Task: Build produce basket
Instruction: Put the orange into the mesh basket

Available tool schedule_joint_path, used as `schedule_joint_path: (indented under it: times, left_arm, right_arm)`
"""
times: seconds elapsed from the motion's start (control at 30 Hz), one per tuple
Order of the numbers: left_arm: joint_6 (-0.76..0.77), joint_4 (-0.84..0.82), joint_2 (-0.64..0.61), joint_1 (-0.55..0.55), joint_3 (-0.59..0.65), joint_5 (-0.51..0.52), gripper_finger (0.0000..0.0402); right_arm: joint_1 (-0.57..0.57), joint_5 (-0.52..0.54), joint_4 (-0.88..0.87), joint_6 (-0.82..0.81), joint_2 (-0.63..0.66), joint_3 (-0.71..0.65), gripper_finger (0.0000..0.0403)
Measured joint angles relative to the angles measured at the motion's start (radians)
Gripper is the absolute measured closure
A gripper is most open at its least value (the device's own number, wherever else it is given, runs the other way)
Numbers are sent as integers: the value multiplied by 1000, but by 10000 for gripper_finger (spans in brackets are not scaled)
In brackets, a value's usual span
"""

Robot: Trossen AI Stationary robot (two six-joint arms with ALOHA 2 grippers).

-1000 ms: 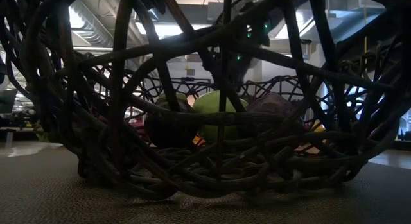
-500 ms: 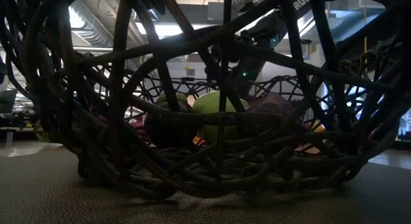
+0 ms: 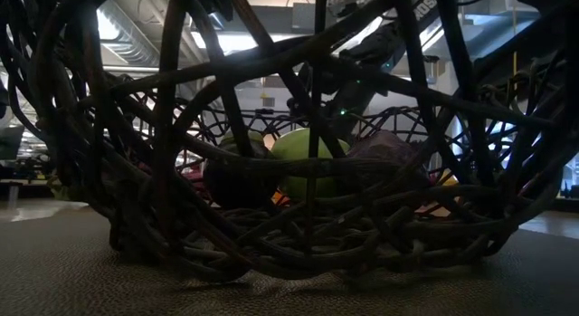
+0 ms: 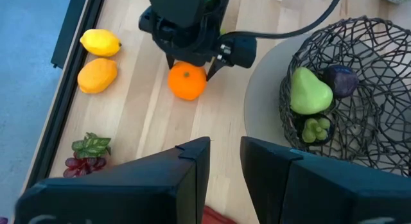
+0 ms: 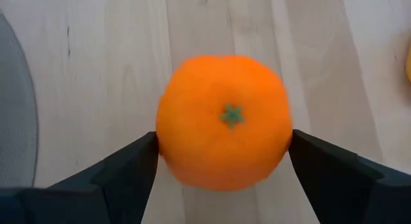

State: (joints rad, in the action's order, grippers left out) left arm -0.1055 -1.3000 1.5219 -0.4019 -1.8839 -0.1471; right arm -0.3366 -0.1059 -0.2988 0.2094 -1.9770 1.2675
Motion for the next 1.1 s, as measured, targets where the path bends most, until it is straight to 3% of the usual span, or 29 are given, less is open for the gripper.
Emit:
schedule_joint_path:
  times: [0.37, 0.7, 1.1]
  left_arm:
    - [-1, -1, 0, 0, 0, 0, 325]
    - [-2, -1, 0, 0, 0, 0, 325]
    - [-2, -1, 0, 0, 0, 0, 325]
  right_arm:
    - [10, 0, 26, -74, -10, -2, 70]
    - [50, 81, 28, -74, -10, -2, 72]
    - [106, 107, 56, -85, -13, -3, 165]
